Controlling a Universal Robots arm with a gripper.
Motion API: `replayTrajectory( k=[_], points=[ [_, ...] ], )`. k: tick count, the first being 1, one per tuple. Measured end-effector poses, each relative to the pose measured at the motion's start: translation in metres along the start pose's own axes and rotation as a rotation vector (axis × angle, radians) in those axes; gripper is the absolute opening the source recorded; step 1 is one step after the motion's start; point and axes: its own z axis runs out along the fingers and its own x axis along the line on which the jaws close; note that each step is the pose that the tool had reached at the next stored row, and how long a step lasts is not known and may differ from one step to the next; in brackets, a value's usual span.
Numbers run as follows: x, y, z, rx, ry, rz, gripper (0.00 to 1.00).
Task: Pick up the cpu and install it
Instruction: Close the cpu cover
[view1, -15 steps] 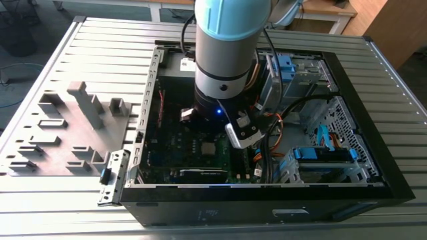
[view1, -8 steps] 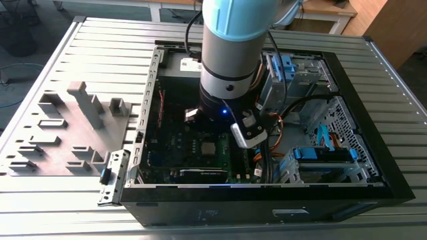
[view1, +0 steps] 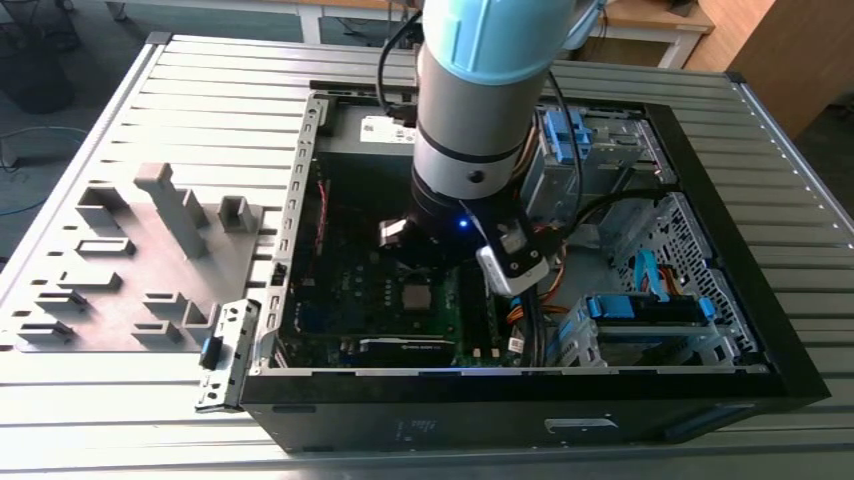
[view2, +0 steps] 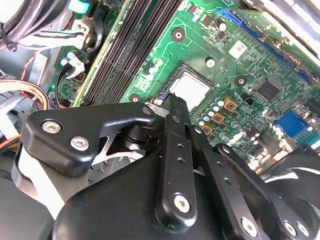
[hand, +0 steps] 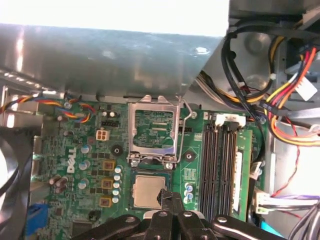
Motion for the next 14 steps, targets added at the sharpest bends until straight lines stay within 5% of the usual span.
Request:
replayTrajectory(
  k=[14],
  points=[
    [-0.0001,-0.0001,0.0014,-0.0003,0.0122,-0.252,0.11]
  ],
)
